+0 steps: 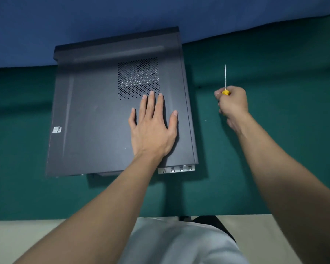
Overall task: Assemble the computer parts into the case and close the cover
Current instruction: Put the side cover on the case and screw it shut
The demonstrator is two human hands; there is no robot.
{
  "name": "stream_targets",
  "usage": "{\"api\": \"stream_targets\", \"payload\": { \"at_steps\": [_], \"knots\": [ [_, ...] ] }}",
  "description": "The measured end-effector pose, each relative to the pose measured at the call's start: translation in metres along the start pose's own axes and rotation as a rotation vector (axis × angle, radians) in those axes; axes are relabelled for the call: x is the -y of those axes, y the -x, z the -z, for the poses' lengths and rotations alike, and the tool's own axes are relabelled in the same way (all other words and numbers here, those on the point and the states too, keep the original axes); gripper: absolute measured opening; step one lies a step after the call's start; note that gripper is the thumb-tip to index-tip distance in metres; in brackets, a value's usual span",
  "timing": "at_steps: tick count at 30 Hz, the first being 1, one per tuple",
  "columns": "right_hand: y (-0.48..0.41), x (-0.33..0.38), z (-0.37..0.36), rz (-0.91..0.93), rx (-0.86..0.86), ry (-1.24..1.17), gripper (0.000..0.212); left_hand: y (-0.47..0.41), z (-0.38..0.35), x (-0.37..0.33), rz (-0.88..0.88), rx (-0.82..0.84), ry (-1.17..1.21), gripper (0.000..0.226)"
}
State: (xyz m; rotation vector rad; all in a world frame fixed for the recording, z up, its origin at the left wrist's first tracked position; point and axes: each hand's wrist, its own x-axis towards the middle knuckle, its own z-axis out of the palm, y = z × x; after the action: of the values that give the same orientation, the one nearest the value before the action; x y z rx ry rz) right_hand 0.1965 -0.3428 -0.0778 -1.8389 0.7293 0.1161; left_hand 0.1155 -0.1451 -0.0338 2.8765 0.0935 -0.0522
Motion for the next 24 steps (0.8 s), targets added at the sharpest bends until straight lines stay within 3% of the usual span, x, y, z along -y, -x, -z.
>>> {"api": "stream_targets", "payload": {
  "at_steps": [4, 7, 10, 14, 24],
  "knots": [
    [0.072, 0.013, 0.025, 0.034, 0.081, -0.260, 0.022, 0.005, 0.004, 0.001, -0.007, -0.065, 0.158, 0.051],
    [0.124, 0.020, 0.028, 0.062, 0.166, -0.367, 0.021, 0.020, 0.015, 0.000, 0.018, -0.092, 0.429, 0.032],
    [0.164, 0.025, 0.015, 0.086, 0.262, -0.392, 0.018, 0.042, 0.036, -0.005, 0.217, -0.090, 0.820, 0.016],
    [0.202, 0.029, -0.012, 0.161, 0.295, -0.325, 0.010, 0.067, 0.067, -0.001, 0.444, -0.032, 1.371, 0.014],
    [0.280, 0.022, -0.076, 0.242, 0.218, -0.201, 0.015, 0.115, 0.096, 0.075, 0.538, 0.104, 1.491, 0.011]
  ]
}}
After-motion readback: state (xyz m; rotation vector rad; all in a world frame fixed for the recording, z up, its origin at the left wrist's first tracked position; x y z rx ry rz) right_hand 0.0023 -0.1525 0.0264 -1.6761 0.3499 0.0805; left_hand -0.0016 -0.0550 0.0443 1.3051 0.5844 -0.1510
